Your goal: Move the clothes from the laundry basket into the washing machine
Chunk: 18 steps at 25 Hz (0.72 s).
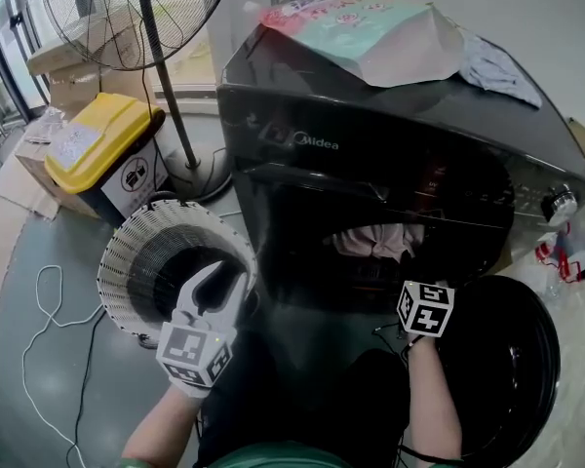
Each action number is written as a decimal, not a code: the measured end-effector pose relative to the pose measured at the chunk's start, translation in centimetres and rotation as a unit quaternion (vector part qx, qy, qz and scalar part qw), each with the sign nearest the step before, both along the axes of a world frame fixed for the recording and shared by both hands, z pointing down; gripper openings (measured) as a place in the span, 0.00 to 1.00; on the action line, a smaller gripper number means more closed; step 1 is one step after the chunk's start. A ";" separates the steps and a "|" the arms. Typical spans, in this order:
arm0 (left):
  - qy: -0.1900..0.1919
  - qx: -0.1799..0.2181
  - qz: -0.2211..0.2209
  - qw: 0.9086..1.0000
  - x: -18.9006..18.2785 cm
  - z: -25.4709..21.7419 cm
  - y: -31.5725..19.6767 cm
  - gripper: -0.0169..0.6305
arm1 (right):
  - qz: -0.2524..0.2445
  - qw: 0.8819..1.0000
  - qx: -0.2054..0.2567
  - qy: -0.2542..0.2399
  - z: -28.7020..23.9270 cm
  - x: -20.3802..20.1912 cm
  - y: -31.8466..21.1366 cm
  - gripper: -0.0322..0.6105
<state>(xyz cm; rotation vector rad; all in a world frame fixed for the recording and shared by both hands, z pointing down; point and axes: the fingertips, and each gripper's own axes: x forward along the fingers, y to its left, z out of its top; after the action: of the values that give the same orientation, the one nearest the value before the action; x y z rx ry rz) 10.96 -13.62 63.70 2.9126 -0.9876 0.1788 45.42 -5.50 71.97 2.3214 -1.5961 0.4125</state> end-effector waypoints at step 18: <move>0.013 0.051 -0.026 0.998 -1.7 -4.5 -3.4 0.23 | -0.035 0.981 0.190 -0.002 -11.9 -5.2 6.1 0.19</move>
<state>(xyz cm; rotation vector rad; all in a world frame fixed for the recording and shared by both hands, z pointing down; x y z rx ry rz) 9.27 -16.98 59.17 2.9679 -1.0994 0.0901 40.23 0.64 60.11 2.5193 -1.8912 0.1002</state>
